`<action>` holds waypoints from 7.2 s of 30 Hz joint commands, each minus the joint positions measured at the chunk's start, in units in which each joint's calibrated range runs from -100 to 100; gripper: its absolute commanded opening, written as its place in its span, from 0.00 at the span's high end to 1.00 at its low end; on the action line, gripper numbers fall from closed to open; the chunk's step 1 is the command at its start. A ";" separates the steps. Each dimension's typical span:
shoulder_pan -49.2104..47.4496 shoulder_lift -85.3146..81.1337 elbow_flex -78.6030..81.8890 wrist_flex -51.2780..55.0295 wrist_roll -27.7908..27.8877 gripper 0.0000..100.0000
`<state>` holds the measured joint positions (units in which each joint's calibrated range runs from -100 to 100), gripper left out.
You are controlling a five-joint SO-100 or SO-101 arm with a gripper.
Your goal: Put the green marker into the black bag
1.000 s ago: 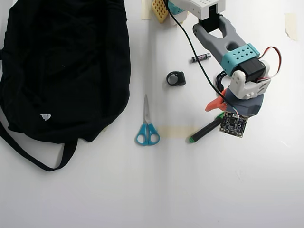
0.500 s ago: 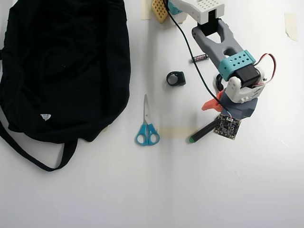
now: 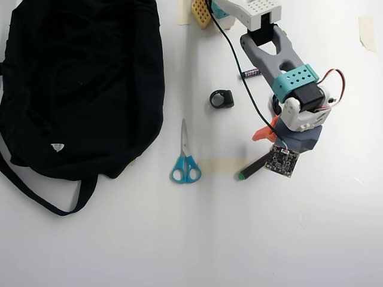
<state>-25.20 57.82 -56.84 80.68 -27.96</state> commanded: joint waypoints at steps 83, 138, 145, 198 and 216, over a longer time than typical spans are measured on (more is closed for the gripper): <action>0.45 3.92 -4.71 -2.90 1.69 0.70; -0.38 7.32 -3.45 -0.58 2.00 0.79; -0.45 7.57 -3.45 0.11 2.00 0.80; -1.95 5.91 -19.98 15.10 3.89 0.98; -1.57 5.91 -27.80 16.74 6.72 0.98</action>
<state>-26.67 65.88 -81.53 96.74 -22.10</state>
